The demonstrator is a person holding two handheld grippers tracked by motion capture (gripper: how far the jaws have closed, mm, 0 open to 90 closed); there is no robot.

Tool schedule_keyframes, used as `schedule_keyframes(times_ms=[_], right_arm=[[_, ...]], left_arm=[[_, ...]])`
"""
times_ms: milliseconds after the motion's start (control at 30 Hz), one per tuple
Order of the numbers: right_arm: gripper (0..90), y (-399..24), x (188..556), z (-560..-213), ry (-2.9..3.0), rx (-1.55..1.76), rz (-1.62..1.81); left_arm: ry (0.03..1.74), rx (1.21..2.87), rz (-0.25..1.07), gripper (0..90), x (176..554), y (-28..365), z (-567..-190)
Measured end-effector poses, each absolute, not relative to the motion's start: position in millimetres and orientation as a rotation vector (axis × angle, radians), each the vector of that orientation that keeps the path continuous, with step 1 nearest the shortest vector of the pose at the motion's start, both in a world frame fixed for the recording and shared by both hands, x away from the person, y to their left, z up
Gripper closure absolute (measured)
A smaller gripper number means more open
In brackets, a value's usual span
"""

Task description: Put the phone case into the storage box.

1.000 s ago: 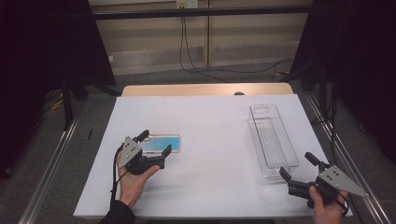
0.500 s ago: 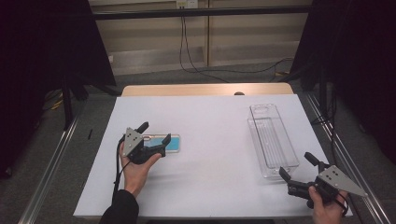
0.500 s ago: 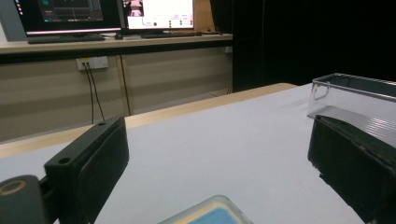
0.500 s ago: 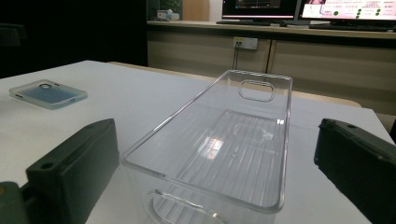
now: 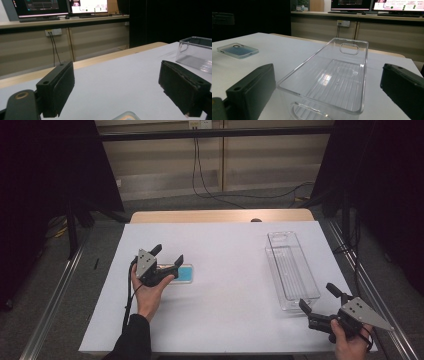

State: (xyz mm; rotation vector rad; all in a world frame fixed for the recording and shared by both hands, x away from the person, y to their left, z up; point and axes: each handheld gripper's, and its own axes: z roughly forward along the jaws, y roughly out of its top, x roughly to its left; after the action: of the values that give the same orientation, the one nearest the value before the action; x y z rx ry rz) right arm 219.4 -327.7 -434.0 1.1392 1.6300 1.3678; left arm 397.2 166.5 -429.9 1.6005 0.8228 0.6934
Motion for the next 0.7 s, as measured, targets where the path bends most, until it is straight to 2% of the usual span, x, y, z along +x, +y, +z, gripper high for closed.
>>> schedule_keyframes(times_ms=[167,200,267,367,533,700], right_arm=[[0.0,-327.0,219.2,-433.9,1.633,1.137,1.369],[0.0,-326.8,219.2,-433.8,1.637,1.131,1.368],[0.0,-326.4,219.5,-433.9,1.636,1.134,1.369],[0.0,-326.8,219.3,-433.9,1.637,1.132,1.366],[0.0,-327.1,219.3,-434.0,1.636,1.134,1.365],[0.0,-325.5,219.3,-433.8,1.643,1.127,1.37]], left_arm=[[0.819,1.592,0.685,27.7,398.0,168.5,-428.9],[0.816,1.601,0.685,33.8,398.8,169.4,-429.8],[0.815,1.601,0.683,37.9,398.9,169.0,-430.1],[0.795,1.624,0.674,50.5,399.6,168.6,-430.9],[0.804,1.639,0.61,56.8,400.9,167.2,-433.5],[0.797,1.642,0.559,73.2,401.8,169.8,-432.9]])
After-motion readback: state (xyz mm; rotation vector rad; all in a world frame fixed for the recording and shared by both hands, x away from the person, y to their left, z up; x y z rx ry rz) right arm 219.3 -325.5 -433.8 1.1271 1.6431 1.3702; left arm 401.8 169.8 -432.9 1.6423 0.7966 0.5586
